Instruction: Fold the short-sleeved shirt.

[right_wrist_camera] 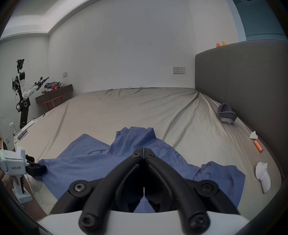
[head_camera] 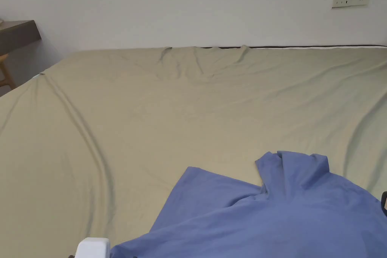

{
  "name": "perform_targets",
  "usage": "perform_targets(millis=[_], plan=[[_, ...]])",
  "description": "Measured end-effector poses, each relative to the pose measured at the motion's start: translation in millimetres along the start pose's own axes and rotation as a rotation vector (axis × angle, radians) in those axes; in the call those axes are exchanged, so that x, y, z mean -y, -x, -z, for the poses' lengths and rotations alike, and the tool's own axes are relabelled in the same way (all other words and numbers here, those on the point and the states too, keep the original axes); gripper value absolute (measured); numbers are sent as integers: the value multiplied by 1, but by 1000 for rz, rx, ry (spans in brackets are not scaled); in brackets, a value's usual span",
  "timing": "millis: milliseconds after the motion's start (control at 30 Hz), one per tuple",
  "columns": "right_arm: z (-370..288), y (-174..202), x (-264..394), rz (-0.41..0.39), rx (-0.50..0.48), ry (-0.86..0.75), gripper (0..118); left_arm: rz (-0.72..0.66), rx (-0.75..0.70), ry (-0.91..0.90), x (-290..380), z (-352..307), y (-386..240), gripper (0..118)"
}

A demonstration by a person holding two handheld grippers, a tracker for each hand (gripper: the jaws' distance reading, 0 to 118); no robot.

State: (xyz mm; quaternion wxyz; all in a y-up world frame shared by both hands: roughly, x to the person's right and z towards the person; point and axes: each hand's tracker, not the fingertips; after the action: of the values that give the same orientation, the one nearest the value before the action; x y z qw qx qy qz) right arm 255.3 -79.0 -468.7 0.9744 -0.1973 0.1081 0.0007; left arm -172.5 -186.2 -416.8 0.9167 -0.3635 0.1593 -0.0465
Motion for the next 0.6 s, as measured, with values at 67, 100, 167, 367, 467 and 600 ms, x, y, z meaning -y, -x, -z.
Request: perform_targets(millis=[67,100,167,367,467,600], plan=[[0,-1,-3,-5,4,4,0,-37,51,-38,-3,-12,-6,31],[0,-2,-4,-8,7,2,0,-68,79,-31,-5,-13,-9,2],[-1,-5,-6,-10,0,1,0,-85,100,11,1,10,-8,0],[19,-16,-22,6,18,46,93,-79,113,28,10,43,11,0],[53,-22,-34,-20,41,123,117,-81,122,15,16,41,11,0],[129,-29,-53,-72,-14,256,117,-14,81,-10,11,11,-23,0]])
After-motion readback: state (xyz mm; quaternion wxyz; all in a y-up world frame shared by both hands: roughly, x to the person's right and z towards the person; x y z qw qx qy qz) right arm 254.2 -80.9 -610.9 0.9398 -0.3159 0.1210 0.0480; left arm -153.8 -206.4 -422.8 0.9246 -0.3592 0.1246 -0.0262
